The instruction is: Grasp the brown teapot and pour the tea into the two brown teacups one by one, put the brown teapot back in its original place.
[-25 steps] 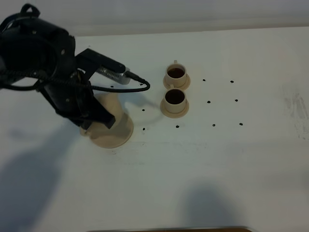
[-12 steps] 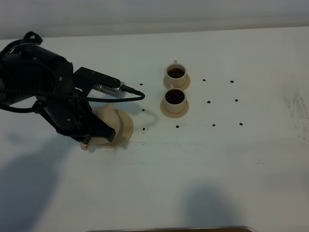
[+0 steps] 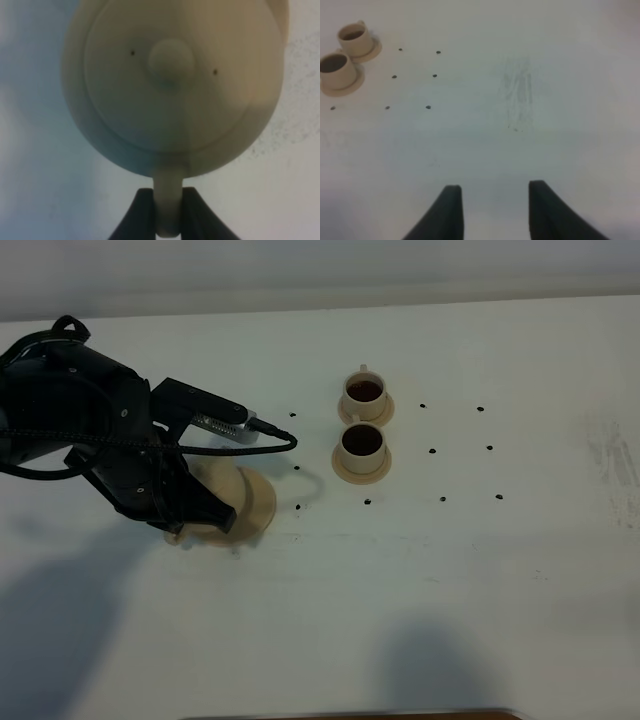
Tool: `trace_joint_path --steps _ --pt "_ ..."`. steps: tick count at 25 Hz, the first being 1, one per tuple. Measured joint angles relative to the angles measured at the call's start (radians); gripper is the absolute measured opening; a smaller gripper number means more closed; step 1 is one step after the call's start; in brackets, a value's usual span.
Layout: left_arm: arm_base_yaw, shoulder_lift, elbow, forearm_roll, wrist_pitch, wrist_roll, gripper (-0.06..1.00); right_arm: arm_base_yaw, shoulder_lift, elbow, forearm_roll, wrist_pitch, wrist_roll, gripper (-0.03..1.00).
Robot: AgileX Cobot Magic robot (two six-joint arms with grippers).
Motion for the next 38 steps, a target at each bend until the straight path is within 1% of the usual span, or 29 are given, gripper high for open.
trace_joint_path --steps 16,38 --pt "0.008 0.061 0.006 0.007 -0.046 0.002 0.17 0.000 0.000 0.000 0.000 0.000 0.000 0.31" --pt "0.008 0.078 0.006 -0.008 -0.062 0.002 0.17 0.000 0.000 0.000 0.000 0.000 0.000 0.31"
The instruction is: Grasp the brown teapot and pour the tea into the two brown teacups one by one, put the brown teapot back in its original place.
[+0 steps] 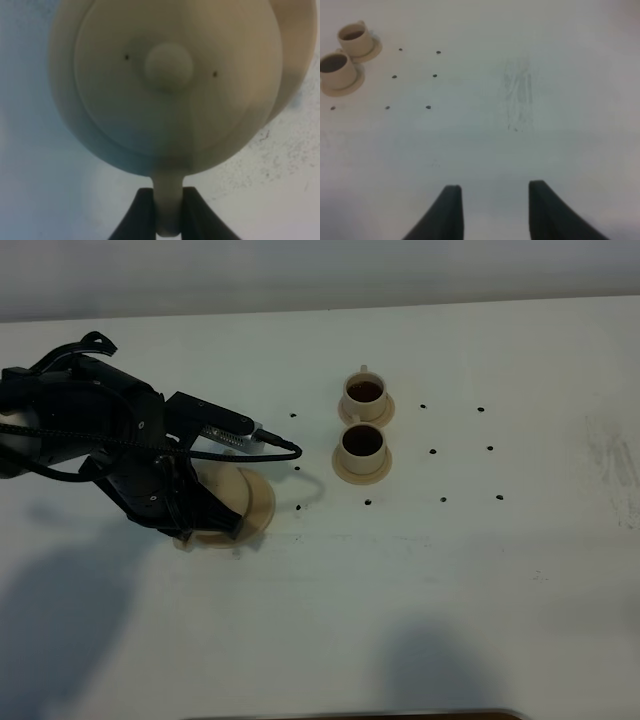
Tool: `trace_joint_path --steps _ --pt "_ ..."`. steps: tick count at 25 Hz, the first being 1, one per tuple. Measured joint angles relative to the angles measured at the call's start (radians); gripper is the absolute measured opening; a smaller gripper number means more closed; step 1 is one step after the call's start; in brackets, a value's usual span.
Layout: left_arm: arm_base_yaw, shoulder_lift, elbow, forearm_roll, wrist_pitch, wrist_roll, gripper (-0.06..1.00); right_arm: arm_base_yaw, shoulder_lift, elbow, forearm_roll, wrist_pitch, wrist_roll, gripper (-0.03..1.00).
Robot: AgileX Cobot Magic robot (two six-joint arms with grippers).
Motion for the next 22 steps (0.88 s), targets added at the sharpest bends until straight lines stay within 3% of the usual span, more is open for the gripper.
trace_joint_path --steps 4,13,16,22 --pt "0.000 0.001 0.000 -0.006 -0.010 0.003 0.24 0.000 0.000 0.000 0.000 0.000 0.000 0.31" --pt "0.000 0.003 0.000 -0.011 -0.014 0.003 0.73 0.000 0.000 0.000 0.000 0.000 0.000 0.31" --pt "0.000 0.003 0.000 -0.017 -0.012 0.003 0.79 0.000 0.000 0.000 0.000 0.000 0.000 0.31" --pt "0.000 -0.006 0.000 -0.028 -0.011 0.003 0.80 0.000 0.000 0.000 0.000 0.000 0.000 0.31"
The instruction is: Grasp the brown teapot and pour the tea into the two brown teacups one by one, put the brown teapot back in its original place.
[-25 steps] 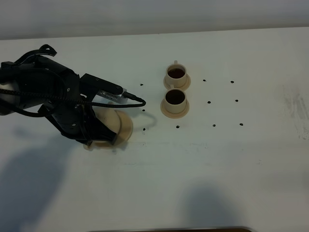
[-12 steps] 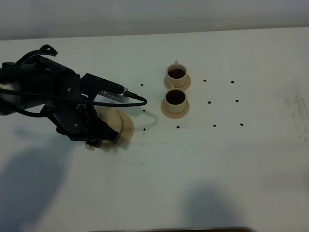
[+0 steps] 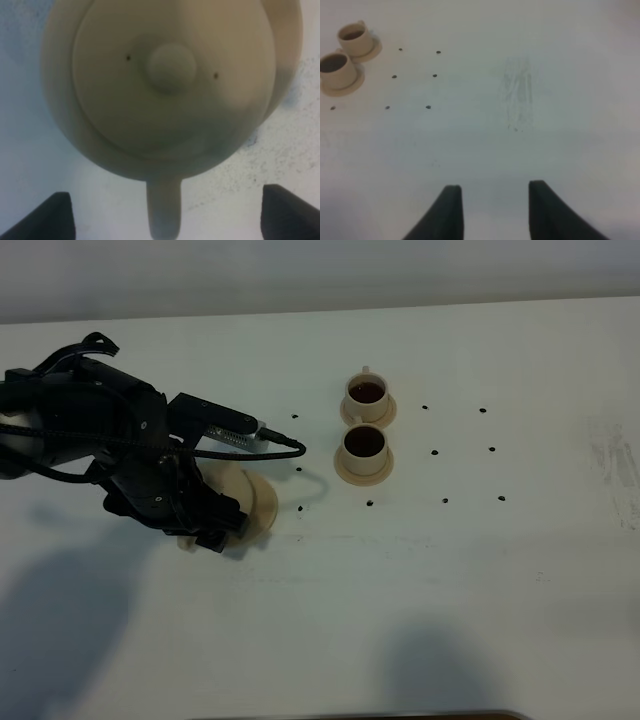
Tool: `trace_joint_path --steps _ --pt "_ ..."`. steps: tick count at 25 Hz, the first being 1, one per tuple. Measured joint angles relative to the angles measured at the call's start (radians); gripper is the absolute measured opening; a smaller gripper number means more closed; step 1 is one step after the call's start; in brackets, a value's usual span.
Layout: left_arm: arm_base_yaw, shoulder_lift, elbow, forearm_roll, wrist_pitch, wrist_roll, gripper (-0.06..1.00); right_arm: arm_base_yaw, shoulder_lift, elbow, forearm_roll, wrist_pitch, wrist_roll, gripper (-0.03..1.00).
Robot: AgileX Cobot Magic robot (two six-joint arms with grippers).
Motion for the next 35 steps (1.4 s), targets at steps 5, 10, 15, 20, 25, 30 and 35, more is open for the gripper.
trace_joint_path --steps 5,10,15,20,25,30,35 --pt "0.000 -0.037 0.000 -0.002 0.008 0.000 0.80 0.000 0.000 0.000 0.000 0.000 0.000 0.31" --pt "0.000 -0.074 0.000 -0.005 0.026 -0.001 0.80 0.000 0.000 0.000 0.000 0.000 0.000 0.31" --pt "0.000 -0.120 0.000 -0.005 0.049 -0.001 0.79 0.000 0.000 0.000 0.000 0.000 0.000 0.31" --pt "0.000 -0.155 0.000 0.003 0.051 -0.001 0.78 0.000 0.000 0.000 0.000 0.000 0.000 0.31" --pt "0.011 -0.180 0.000 0.038 0.047 -0.009 0.78 0.000 0.000 0.000 0.000 0.000 0.000 0.31" --pt "0.049 -0.209 0.000 0.044 0.041 -0.013 0.77 0.000 0.000 0.000 0.000 0.000 0.000 0.31" --pt "0.099 -0.249 0.000 0.053 0.041 -0.013 0.77 0.000 0.000 0.000 0.000 0.000 0.000 0.31"
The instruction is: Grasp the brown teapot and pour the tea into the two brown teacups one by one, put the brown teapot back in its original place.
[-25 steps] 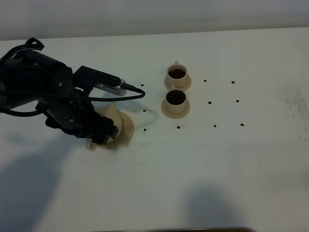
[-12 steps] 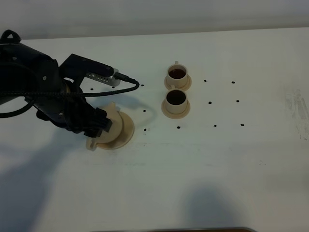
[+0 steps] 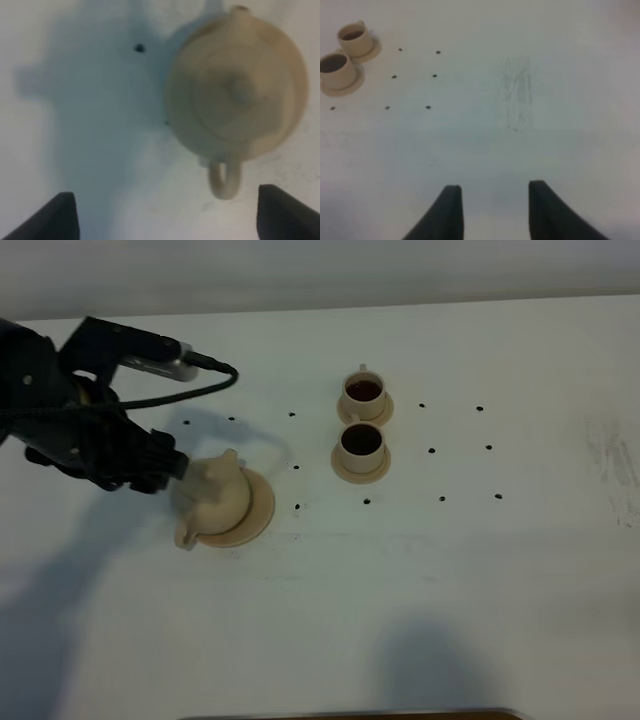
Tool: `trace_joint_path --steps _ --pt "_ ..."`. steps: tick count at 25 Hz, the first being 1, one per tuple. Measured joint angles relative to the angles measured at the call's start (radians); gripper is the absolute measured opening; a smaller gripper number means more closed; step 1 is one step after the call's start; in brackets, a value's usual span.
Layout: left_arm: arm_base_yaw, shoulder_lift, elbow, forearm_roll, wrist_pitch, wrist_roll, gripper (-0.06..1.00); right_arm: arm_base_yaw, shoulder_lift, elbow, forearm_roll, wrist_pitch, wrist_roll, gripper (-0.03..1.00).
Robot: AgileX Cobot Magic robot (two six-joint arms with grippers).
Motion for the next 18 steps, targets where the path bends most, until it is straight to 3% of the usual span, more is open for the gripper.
trace_joint_path --steps 9,18 --pt "0.090 -0.115 0.000 0.025 0.017 0.010 0.77 0.000 0.000 0.000 0.000 0.000 0.000 0.31" --pt "0.174 -0.241 0.001 0.044 0.117 0.032 0.77 0.000 0.000 0.000 0.000 0.000 0.000 0.31"
